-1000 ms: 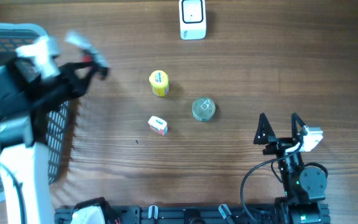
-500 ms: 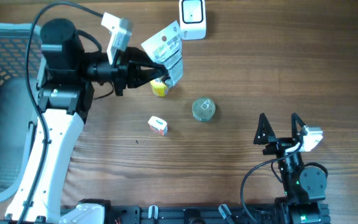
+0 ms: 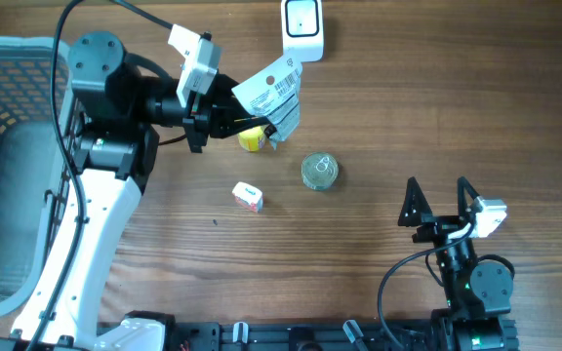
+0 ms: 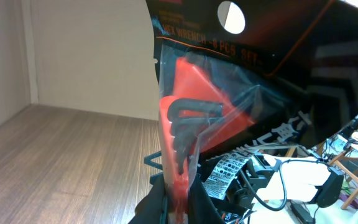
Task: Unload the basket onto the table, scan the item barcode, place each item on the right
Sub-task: 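Lift the hex wrench package and carry it toward the white scanner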
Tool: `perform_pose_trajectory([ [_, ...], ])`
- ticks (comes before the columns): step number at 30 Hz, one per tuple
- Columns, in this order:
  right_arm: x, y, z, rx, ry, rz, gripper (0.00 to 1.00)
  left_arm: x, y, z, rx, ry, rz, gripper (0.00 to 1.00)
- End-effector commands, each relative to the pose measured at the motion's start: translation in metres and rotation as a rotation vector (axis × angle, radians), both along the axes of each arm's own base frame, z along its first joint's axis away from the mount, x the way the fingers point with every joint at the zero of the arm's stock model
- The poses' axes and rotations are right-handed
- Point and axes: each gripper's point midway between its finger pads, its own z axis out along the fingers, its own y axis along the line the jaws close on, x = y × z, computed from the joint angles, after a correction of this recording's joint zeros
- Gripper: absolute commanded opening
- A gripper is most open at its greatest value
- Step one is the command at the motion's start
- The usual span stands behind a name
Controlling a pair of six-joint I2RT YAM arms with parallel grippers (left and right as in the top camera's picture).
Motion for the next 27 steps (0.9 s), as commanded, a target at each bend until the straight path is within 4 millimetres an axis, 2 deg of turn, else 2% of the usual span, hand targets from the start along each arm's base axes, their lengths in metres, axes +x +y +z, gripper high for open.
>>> perform_pose_trajectory([
  [1, 0.000, 0.002, 0.001, -0.017, -0.006, 0.009, 1.00, 0.002, -0.001, -0.002, 0.001, 0.000, -0.018, 0.04],
  [3, 0.000, 0.002, 0.001, -0.017, -0.006, 0.010, 1.00, 0.016, -0.002, -0.005, 0.007, 0.078, 0.057, 0.04],
  [5, 0.000, 0.002, 0.001, -0.017, -0.006, 0.010, 1.00, 0.064, 0.001, -0.016, 0.015, 0.246, 0.342, 0.04],
  [6, 0.000, 0.002, 0.001, -0.017, -0.006, 0.009, 1.00, 0.077, 0.005, -0.020, 0.016, 0.280, 0.426, 0.04],
  [10, 0.000, 0.002, 0.001, -0.017, -0.006, 0.009, 1.00, 0.153, 0.042, -0.045, -0.016, 0.477, 0.999, 0.04],
  [13, 0.000, 0.002, 0.001, -0.017, -0.006, 0.009, 1.00, 0.168, 0.046, -0.052, -0.018, 0.456, 1.189, 0.04],
  [16, 0.000, 0.002, 0.001, -0.017, -0.006, 0.009, 1.00, 0.183, 0.041, -0.068, 0.005, 0.471, 1.212, 0.04],
  [19, 0.000, 0.002, 0.001, -0.017, -0.006, 0.009, 1.00, 0.208, 0.034, -0.092, 0.065, 0.519, 1.224, 0.04],
  [21, 0.000, 0.002, 0.001, -0.017, -0.006, 0.009, 1.00, 0.226, 0.031, -0.098, 0.091, 0.537, 1.242, 0.04],
  [23, 0.000, 0.002, 0.001, -0.017, -0.006, 0.009, 1.00, 0.250, 0.033, -0.087, 0.093, 0.516, 1.298, 0.04],
  [24, 0.000, 0.002, 0.001, -0.017, -0.006, 0.009, 1.00, 0.261, 0.034, -0.076, 0.094, 0.487, 1.323, 0.04],
  [27, 0.000, 0.002, 0.001, -0.017, -0.006, 0.009, 1.00, 0.282, 0.032, -0.063, 0.116, 0.465, 1.343, 0.04],
])
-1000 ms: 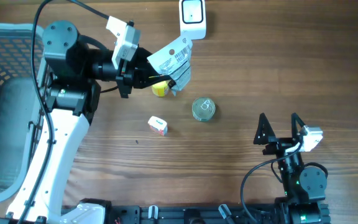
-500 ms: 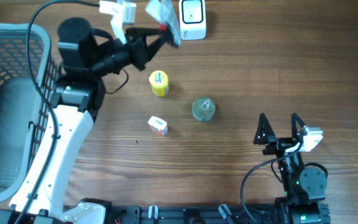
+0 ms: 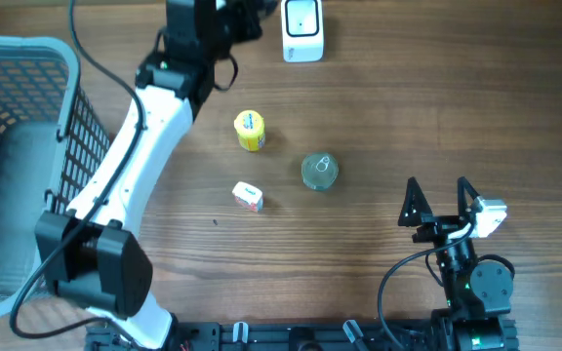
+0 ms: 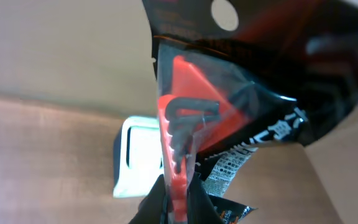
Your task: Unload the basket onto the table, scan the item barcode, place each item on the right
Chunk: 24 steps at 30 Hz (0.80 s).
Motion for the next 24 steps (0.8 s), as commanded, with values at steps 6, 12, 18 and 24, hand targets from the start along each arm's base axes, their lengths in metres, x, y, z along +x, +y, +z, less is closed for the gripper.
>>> perform_pose_trajectory([
  [6, 0.000, 0.002, 0.001, -0.017, -0.006, 0.009, 1.00, 0.042, -0.012, -0.011, 0.088, 0.008, 0.004, 0.04],
  [12, 0.000, 0.002, 0.001, -0.017, -0.006, 0.010, 1.00, 0.024, -0.028, -0.069, 0.561, 0.044, -0.077, 0.04],
  [18, 0.000, 0.002, 0.001, -0.017, -0.006, 0.010, 1.00, 0.036, -0.027, -0.092, 0.880, -0.021, -0.101, 0.04],
  [24, 0.000, 0.002, 0.001, -0.017, -0.006, 0.009, 1.00, 0.057, -0.028, -0.146, 1.116, -0.035, -0.170, 0.04],
])
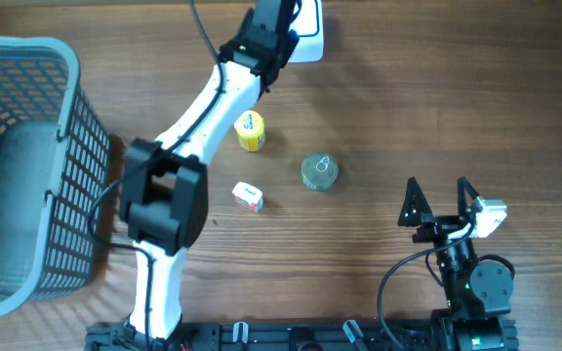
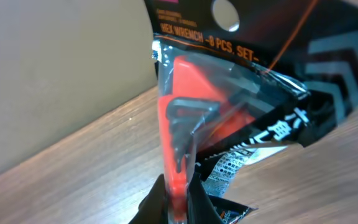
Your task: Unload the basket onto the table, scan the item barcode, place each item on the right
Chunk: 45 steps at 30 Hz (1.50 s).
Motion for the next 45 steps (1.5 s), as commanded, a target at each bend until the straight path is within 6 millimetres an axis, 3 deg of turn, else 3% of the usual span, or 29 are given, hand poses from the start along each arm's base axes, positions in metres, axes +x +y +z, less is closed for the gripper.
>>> perform_pose_trajectory([
  [1, 0.000, 0.002, 0.001, -0.017, -0.006, 0.009, 1.00, 0.013, -0.001, -0.001, 0.128, -0.056, -0.045, 0.04],
  [7, 0.000, 0.002, 0.001, -0.017, -0.006, 0.010, 1.00, 0.027, -0.009, -0.029, 0.196, -0.080, -0.096, 0.04],
  [11, 0.000, 0.002, 0.001, -0.017, -0.006, 0.009, 1.00, 0.023, -0.015, -0.061, 0.304, -0.030, -0.168, 0.04],
  [18, 0.000, 0.002, 0.001, -0.017, -0.006, 0.010, 1.00, 0.022, -0.004, -0.063, 0.458, -0.013, -0.211, 0.04],
  [26, 0.000, 0.002, 0.001, -0.017, -0.006, 0.010, 1.00, 0.032, 0.036, -0.062, 0.573, 0.010, -0.184, 0.04],
  [28, 0.000, 0.002, 0.001, -0.017, -0.006, 0.009, 1.00, 0.039, 0.034, -0.061, 0.593, -0.021, -0.197, 0.04],
  [33, 0.000, 0.002, 0.001, -0.017, -0.006, 0.009, 1.00, 0.037, 0.018, -0.086, 0.645, -0.009, -0.252, 0.04],
  [40, 0.000, 0.002, 0.001, -0.017, -0.006, 0.009, 1.00, 0.041, 0.013, -0.075, 0.716, -0.052, -0.260, 0.04],
  [45, 0.000, 0.002, 0.001, -0.017, -0.006, 0.009, 1.00, 0.052, 0.023, -0.044, 0.835, -0.088, -0.216, 0.04],
])
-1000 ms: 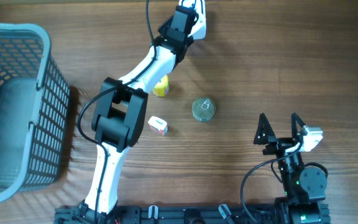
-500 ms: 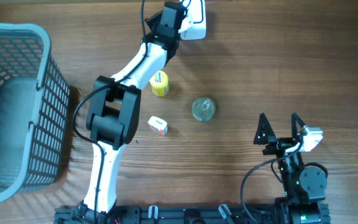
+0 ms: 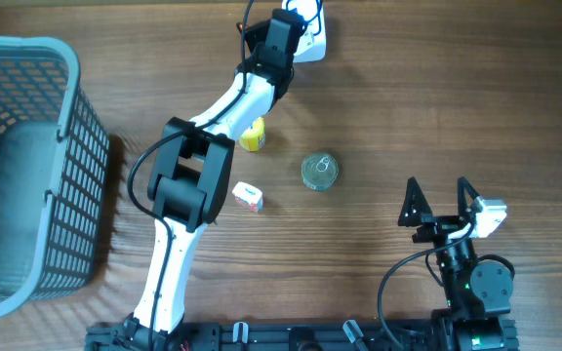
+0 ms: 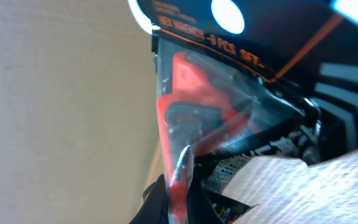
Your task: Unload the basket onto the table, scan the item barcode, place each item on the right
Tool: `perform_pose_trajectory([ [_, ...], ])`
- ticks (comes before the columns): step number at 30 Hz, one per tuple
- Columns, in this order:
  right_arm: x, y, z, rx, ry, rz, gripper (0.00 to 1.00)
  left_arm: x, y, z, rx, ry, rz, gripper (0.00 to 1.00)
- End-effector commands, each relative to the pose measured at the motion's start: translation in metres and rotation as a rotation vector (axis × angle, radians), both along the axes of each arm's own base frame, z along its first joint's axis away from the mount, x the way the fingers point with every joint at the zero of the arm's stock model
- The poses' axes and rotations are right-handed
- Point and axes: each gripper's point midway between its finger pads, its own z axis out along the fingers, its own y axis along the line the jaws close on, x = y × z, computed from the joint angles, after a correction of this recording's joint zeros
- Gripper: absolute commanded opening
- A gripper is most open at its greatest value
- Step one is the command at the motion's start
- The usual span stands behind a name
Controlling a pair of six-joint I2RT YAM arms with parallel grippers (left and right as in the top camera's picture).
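My left arm reaches to the far edge of the table, and its gripper [image 3: 294,21] sits over the white barcode scanner [image 3: 314,41], covering most of it. In the left wrist view the gripper [image 4: 178,202] is shut on the hex wrench pack [image 4: 229,106], a black card with a red holder under clear plastic. The pack fills that view; its printed back label does not show. In the overhead view the pack is hidden by the wrist. My right gripper [image 3: 437,200] rests open near the front right, holding nothing.
A yellow bottle [image 3: 253,139] lies partly under the left arm. A round grey tin [image 3: 319,171] and a small white box [image 3: 248,197] lie mid-table. A grey mesh basket [image 3: 27,107] stands at the left edge.
The left wrist has turned over the scanner. Wood table showed behind the pack before; now a plain beige wall does, with a strip of wood at lower right. The right arm has not moved.
My left gripper first held the pack above the yellow bottle, its barcode label facing up. Then it was at the far edge left of the scanner, which showed behind the pack. Then it was over the scanner, and it stays there now, turned.
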Motion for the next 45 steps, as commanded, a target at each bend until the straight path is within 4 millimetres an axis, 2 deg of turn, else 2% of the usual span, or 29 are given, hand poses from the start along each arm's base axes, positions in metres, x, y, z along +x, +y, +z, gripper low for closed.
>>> perform_pose_trajectory([
  [1, 0.000, 0.002, 0.001, -0.017, -0.006, 0.010, 1.00, 0.010, 0.005, 0.026, 0.112, -0.048, 0.007, 0.04],
  [6, 0.000, 0.002, 0.001, -0.017, -0.006, 0.010, 1.00, 0.010, 0.018, 0.028, 0.241, -0.018, 0.000, 0.04],
  [11, 0.000, 0.002, 0.001, -0.017, -0.006, 0.009, 1.00, 0.011, 0.018, 0.030, 0.293, -0.011, -0.025, 0.04],
  [22, 0.000, 0.002, 0.001, -0.017, -0.006, 0.009, 1.00, 0.003, -0.019, 0.033, 0.337, -0.024, -0.118, 0.04],
  [36, 0.000, 0.002, 0.001, -0.017, -0.006, 0.009, 1.00, 0.006, 0.007, 0.030, 0.506, 0.029, -0.099, 0.04],
  [43, 0.000, 0.002, 0.001, -0.017, -0.006, 0.009, 1.00, 0.006, 0.011, 0.031, 0.508, 0.018, -0.069, 0.04],
  [45, 0.000, 0.002, 0.001, -0.017, -0.006, 0.009, 1.00, 0.005, 0.005, 0.032, 0.506, 0.012, -0.079, 0.04],
])
